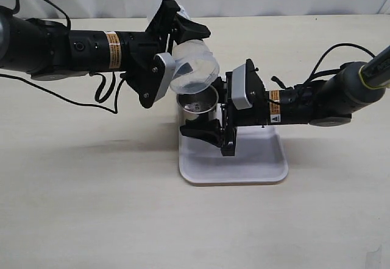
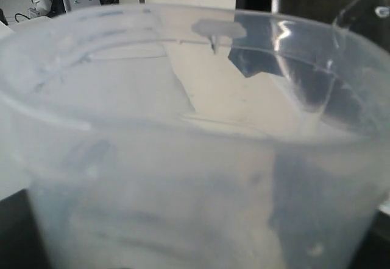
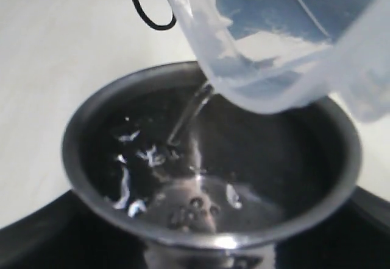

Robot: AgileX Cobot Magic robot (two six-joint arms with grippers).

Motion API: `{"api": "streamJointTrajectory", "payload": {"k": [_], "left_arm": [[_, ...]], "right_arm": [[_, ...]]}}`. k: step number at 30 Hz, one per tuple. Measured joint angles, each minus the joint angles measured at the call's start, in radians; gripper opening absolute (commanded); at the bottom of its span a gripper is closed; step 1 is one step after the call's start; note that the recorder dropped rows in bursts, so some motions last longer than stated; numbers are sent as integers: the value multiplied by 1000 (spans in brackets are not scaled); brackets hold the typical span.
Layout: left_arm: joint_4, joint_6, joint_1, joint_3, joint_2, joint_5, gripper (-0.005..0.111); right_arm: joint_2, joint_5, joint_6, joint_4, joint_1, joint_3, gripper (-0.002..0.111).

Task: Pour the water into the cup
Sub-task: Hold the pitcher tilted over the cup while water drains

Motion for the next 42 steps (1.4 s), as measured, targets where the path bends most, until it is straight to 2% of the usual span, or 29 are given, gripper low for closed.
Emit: {"api": "streamJointTrajectory", "payload": {"k": [15, 42], "left_arm": [[-65, 144, 0, 0, 0, 0, 0], [-76, 153, -9, 0, 0, -4, 0]], "right_arm": [[1, -2, 0, 4, 0, 0, 4], [1, -2, 2, 4, 0, 0, 4]]}}
